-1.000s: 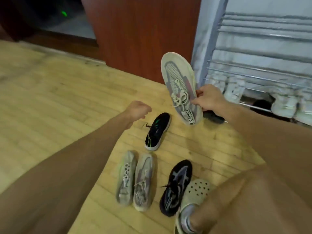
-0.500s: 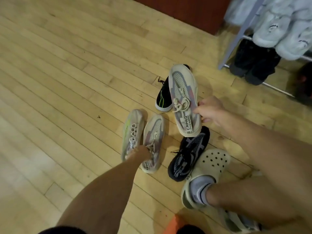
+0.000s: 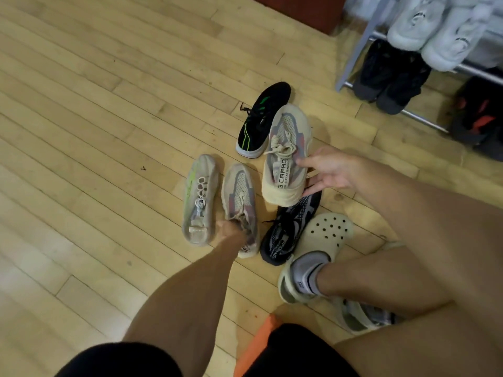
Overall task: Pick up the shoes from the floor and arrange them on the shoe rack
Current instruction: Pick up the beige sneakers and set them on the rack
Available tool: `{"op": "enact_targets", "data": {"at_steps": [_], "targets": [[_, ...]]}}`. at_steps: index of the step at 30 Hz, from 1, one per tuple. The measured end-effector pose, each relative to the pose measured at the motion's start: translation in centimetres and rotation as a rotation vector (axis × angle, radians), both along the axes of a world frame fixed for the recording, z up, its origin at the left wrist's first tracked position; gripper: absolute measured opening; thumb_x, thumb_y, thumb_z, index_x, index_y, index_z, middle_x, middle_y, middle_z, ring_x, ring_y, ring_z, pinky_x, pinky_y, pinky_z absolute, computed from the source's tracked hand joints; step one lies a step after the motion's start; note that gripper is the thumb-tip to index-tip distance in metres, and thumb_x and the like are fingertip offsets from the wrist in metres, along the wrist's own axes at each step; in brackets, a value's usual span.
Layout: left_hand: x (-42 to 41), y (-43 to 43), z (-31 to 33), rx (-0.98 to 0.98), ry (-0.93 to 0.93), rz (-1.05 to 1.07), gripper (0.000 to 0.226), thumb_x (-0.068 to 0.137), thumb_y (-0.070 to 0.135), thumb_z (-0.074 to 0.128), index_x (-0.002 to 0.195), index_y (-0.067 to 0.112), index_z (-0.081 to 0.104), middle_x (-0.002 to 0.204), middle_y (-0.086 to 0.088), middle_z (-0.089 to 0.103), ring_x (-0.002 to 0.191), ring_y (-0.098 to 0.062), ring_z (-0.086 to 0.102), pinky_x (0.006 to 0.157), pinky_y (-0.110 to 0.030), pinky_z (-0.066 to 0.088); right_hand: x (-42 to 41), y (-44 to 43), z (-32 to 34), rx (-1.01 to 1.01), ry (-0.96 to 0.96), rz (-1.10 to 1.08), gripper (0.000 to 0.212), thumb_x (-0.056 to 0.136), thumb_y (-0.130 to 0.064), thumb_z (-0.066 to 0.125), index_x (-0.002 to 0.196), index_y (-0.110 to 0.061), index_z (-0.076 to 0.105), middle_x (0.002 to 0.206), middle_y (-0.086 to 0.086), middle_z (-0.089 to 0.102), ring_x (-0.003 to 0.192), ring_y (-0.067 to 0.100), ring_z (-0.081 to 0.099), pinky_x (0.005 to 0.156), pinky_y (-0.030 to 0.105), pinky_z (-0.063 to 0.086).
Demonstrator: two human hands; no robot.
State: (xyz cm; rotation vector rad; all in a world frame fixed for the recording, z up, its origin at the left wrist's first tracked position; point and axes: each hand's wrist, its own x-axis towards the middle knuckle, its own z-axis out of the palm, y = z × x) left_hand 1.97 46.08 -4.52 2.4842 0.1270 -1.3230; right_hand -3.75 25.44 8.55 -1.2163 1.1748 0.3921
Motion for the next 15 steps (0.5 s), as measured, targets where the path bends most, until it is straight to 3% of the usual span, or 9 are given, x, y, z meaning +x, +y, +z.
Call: {"op": "enact_targets", "data": {"at_steps": [3, 5, 7, 9, 12, 15], "targets": [[0.2, 0.6, -0.9, -0.084, 0.049, 0.286, 0.075, 0.083, 0.017, 0.067, 0.142, 0.0, 0.024, 0.138, -0.022, 0.045, 0.126, -0.037, 0.047, 0.102, -0.042, 0.043, -0.8, 0.0, 0.5, -0.032, 0.017, 0.075, 0.055, 0.09, 0.0, 0.059, 0.141, -0.011, 0.043, 0.147, 0.017, 0.042, 0.13, 0.043, 0.043, 0.086, 0.057, 0.054], [0.6, 1.4, -0.9, -0.143, 0.136, 0.412, 0.065, 0.075, 0.02, 0.075, 0.126, 0.002, 0.04, 0.122, -0.018, 0.056, 0.11, -0.033, 0.055, 0.089, -0.042, 0.05, -1.3, -0.2, 0.8, -0.06, 0.023, 0.107, 0.056, 0.087, 0.009, 0.059, 0.138, -0.008, 0.045, 0.14, 0.018, 0.05, 0.126, 0.038, 0.05, 0.09, 0.051, 0.053], [0.8, 1.8, -0.4, -0.189, 0.223, 0.407, 0.044, 0.072, 0.016, 0.079, 0.105, 0.003, 0.052, 0.104, -0.015, 0.059, 0.096, -0.028, 0.054, 0.078, -0.039, 0.049, -1.5, -0.5, 1.1, -0.051, 0.031, 0.109, 0.056, 0.085, 0.014, 0.058, 0.136, -0.005, 0.047, 0.136, 0.018, 0.054, 0.122, 0.035, 0.055, 0.095, 0.049, 0.052], [1.3, 1.7, 0.8, -0.231, 0.262, 0.354, 0.039, 0.07, 0.014, 0.082, 0.095, 0.003, 0.056, 0.094, -0.01, 0.057, 0.097, -0.026, 0.05, 0.076, -0.038, 0.047, -1.8, -1.1, 1.3, -0.062, 0.048, 0.078, 0.056, 0.081, 0.016, 0.058, 0.133, -0.004, 0.051, 0.133, 0.018, 0.055, 0.118, 0.033, 0.058, 0.092, 0.048, 0.054], [2.3, 0.6, 3.3, -0.315, 0.264, 0.289, 0.046, 0.065, 0.019, 0.086, 0.099, 0.003, 0.06, 0.105, -0.012, 0.062, 0.107, -0.029, 0.054, 0.075, -0.038, 0.05, -2.5, -1.7, 2.7, -0.124, 0.038, 0.054, 0.056, 0.08, 0.015, 0.056, 0.131, -0.006, 0.052, 0.133, 0.016, 0.056, 0.118, 0.031, 0.058, 0.09, 0.046, 0.055], [3.8, -1.5, 6.3, -0.424, 0.227, 0.236, 0.037, 0.072, 0.016, 0.081, 0.1, 0.001, 0.062, 0.114, -0.015, 0.065, 0.109, -0.031, 0.059, 0.078, -0.041, 0.055, -3.1, -2.2, 5.6, -0.166, -0.016, 0.025, 0.056, 0.085, 0.013, 0.053, 0.135, -0.01, 0.048, 0.134, 0.017, 0.055, 0.118, 0.033, 0.058, 0.093, 0.046, 0.053]]}}
